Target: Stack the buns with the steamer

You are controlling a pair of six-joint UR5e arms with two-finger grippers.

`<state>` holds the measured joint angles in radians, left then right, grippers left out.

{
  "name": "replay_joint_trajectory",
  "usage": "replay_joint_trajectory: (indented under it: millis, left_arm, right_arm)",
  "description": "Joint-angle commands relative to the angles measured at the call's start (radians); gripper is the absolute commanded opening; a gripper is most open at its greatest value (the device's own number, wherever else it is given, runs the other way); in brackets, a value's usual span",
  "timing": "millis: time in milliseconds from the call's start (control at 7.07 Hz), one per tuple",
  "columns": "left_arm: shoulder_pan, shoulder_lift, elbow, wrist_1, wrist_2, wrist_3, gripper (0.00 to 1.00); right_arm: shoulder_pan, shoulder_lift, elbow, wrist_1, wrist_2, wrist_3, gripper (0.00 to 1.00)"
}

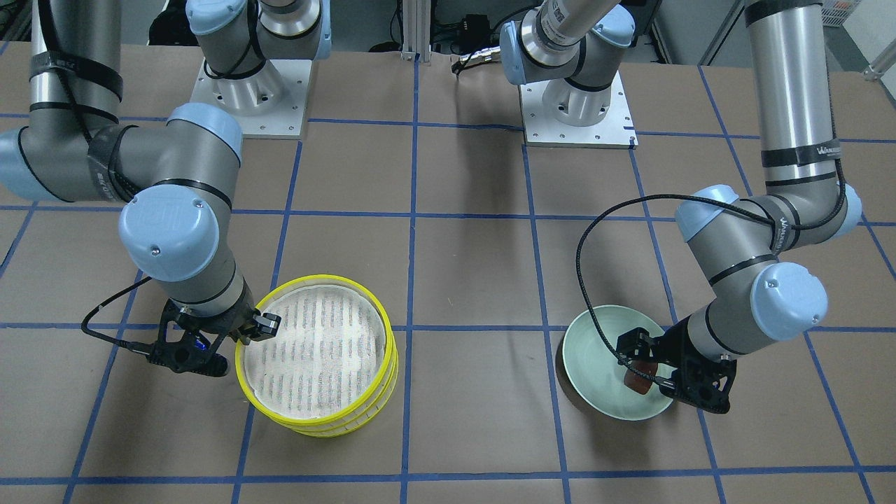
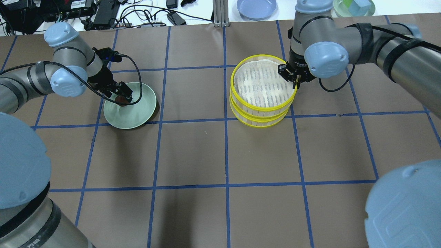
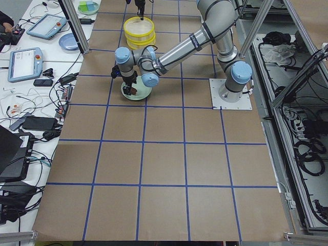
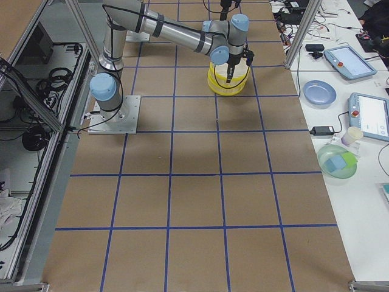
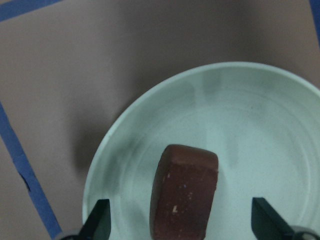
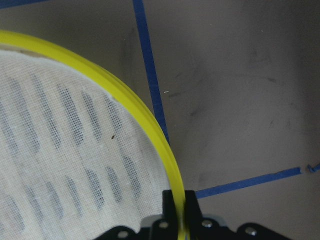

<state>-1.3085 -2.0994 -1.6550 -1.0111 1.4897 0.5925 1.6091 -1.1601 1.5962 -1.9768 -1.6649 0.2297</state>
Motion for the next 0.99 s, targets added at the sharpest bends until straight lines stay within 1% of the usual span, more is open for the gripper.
replay_joint_trajectory:
  millis: [0, 142, 283, 425, 708, 849]
  left_arm:
    - [0.0, -0.01, -0.002, 0.016, -0.002, 0.003, 0.87]
    - [0.0, -0.013, -0.002, 0.016, 0.0, 0.003, 0.65]
    - [0.0, -0.013, -0.002, 0.016, -0.002, 0.001, 0.23]
    - [0.0, -0.013, 0.0, 0.019, 0.0, 0.001, 0.0]
    - [0.0, -0.008, 0.009, 0.032, 0.0, -0.023, 0.0]
    - [-0.001, 0.002, 0.012, 0.032, -0.002, -0.089, 0.0]
  right_arm:
    - [0.002, 0.005, 0.002, 0.004, 0.001, 0.002, 0.17]
    - [0.003, 0.002, 0.007, 0.004, -0.001, 0.014, 0.17]
    - [0.003, 0.0, 0.007, 0.004, 0.001, 0.031, 0.17]
    - [0.024, 0.0, 0.007, 0.004, -0.001, 0.046, 0.18]
    - [0.044, -0.004, 0.007, 0.001, -0.003, 0.051, 0.22]
    - [0.044, -0.007, 0.007, 0.003, -0.006, 0.053, 0.28]
